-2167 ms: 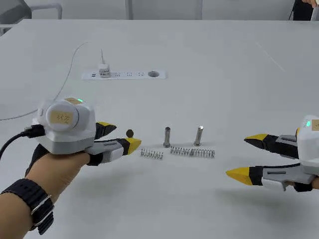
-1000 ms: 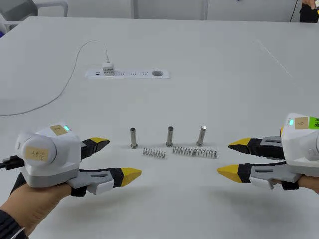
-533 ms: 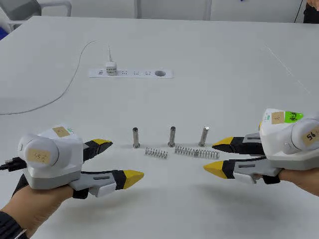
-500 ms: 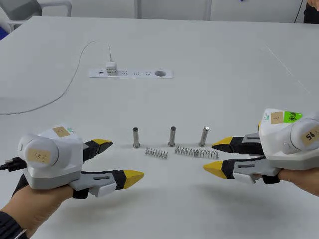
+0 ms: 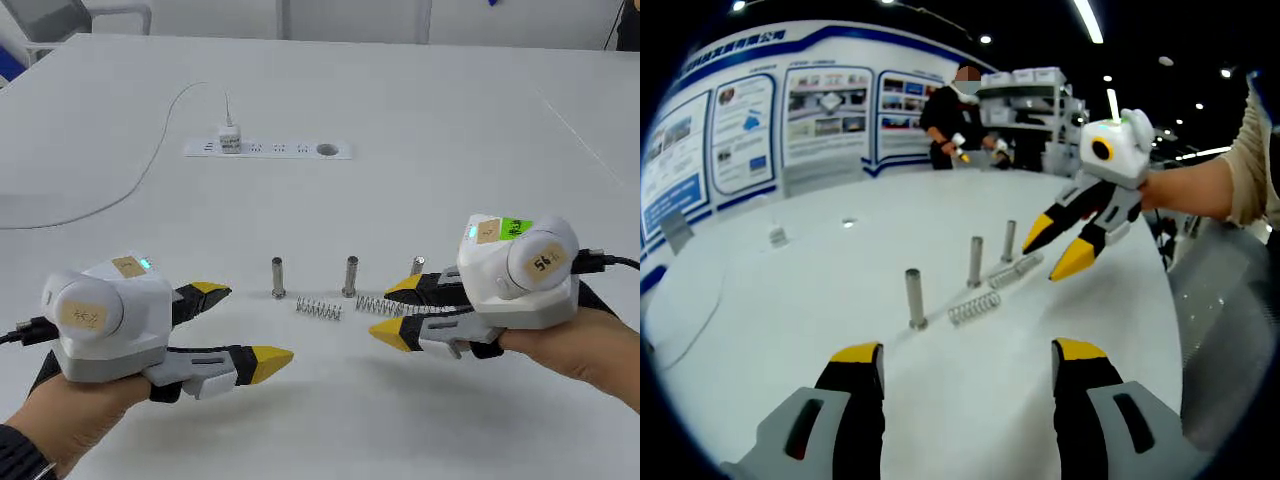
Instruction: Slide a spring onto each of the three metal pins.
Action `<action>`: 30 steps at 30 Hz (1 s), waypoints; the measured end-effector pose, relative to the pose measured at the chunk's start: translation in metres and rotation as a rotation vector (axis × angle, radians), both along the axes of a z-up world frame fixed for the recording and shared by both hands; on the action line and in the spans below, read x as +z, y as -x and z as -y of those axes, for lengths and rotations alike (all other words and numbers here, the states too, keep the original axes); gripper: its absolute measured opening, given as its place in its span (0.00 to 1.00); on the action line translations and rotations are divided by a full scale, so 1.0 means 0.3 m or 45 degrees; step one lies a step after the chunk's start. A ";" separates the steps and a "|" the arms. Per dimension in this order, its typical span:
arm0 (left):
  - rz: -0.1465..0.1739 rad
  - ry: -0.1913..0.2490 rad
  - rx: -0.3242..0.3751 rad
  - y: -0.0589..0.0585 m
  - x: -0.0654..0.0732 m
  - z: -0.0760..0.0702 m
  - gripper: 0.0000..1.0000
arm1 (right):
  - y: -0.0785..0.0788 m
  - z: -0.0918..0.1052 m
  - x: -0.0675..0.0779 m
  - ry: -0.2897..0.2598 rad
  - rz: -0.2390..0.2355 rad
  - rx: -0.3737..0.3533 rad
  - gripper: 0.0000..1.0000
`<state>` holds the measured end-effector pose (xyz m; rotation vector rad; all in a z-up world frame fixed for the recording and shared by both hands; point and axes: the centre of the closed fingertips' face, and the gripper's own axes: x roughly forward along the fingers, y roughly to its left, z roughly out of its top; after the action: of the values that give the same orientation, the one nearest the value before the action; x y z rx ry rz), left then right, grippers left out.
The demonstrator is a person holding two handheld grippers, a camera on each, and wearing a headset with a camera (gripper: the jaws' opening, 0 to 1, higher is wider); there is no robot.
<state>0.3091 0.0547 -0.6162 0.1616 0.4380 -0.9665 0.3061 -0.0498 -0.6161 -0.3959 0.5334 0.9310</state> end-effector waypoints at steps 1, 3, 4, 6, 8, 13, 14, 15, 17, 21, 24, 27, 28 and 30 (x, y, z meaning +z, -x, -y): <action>-0.001 -0.004 -0.003 0.002 -0.002 0.001 0.69 | -0.005 -0.011 -0.001 -0.003 0.000 0.005 0.27; -0.002 -0.002 -0.006 0.004 -0.001 0.003 0.69 | -0.015 -0.028 -0.007 -0.001 -0.001 0.006 0.27; -0.002 -0.003 -0.006 0.004 -0.001 0.004 0.69 | -0.019 -0.034 -0.009 -0.001 -0.002 0.007 0.26; -0.001 -0.002 -0.008 0.004 0.000 0.004 0.69 | -0.029 -0.046 -0.015 -0.006 -0.008 0.006 0.26; -0.002 -0.006 -0.010 0.004 -0.002 0.003 0.69 | -0.039 -0.056 -0.023 -0.007 -0.017 0.003 0.25; -0.006 -0.014 -0.015 0.006 -0.009 0.001 0.68 | -0.062 -0.080 -0.043 -0.002 -0.034 -0.002 0.24; -0.006 -0.015 -0.017 0.006 -0.011 0.001 0.68 | -0.066 -0.083 -0.046 -0.002 -0.037 -0.002 0.23; -0.007 -0.016 -0.018 0.006 -0.012 0.001 0.68 | -0.070 -0.087 -0.049 -0.002 -0.040 -0.003 0.23; -0.008 -0.015 -0.022 0.006 -0.014 0.002 0.68 | -0.077 -0.094 -0.060 0.002 -0.053 -0.006 0.23; -0.007 -0.014 -0.027 0.008 -0.014 0.003 0.67 | -0.088 -0.104 -0.077 0.004 -0.073 -0.012 0.21; -0.008 -0.017 -0.028 0.008 -0.015 0.002 0.67 | -0.096 -0.110 -0.088 0.010 -0.081 -0.015 0.20; -0.009 -0.018 -0.028 0.009 -0.016 0.002 0.66 | -0.098 -0.116 -0.099 0.015 -0.096 -0.018 0.19; -0.009 -0.019 -0.028 0.009 -0.017 0.002 0.66 | -0.098 -0.117 -0.102 0.017 -0.099 -0.019 0.19; -0.011 -0.018 -0.029 0.011 -0.016 0.003 0.66 | -0.098 -0.119 -0.109 0.019 -0.106 -0.021 0.18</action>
<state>0.3057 0.0539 -0.6211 0.1759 0.4516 -0.9870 0.3355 -0.0142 -0.6488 -0.3669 0.6192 0.9308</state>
